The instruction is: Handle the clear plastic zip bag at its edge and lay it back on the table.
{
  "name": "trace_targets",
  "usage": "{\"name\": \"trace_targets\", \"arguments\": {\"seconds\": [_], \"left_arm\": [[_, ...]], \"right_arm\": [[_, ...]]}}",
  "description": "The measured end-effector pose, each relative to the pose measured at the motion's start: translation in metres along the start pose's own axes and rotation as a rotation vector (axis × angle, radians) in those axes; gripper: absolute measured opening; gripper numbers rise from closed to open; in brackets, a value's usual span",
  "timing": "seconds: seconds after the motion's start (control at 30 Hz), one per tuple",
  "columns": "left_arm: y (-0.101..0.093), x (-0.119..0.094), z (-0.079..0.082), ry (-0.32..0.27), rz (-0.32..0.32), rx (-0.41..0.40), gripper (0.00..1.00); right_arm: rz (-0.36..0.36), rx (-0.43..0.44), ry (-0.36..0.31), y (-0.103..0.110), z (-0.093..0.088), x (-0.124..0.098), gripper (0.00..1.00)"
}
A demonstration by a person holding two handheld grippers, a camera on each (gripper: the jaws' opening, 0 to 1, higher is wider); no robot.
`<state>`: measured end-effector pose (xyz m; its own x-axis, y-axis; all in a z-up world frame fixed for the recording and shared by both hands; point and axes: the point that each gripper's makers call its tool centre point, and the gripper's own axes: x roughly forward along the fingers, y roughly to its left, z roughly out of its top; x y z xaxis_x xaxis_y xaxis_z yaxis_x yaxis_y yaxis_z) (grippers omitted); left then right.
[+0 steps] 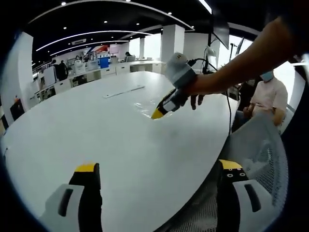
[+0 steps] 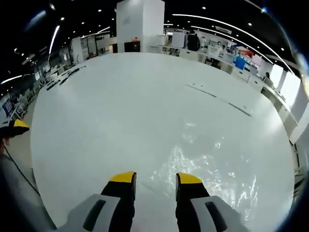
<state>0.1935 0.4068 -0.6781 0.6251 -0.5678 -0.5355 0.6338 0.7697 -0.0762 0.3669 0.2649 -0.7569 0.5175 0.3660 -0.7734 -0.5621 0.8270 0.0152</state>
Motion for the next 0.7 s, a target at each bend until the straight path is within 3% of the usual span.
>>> {"name": "trace_targets", "arguments": {"seconds": [0.6,0.7], "left_arm": [[0.0,-0.002,-0.005,0.015,-0.007,-0.001,0.98],[0.0,-0.002,-0.005,0.018,-0.007,0.006,0.98]], "right_arm": [[-0.038,0.046,0.07,-0.003,-0.007,0.023,0.25],[-0.048,0.016,0.076,-0.004,-0.01,0.024,0.24]]}}
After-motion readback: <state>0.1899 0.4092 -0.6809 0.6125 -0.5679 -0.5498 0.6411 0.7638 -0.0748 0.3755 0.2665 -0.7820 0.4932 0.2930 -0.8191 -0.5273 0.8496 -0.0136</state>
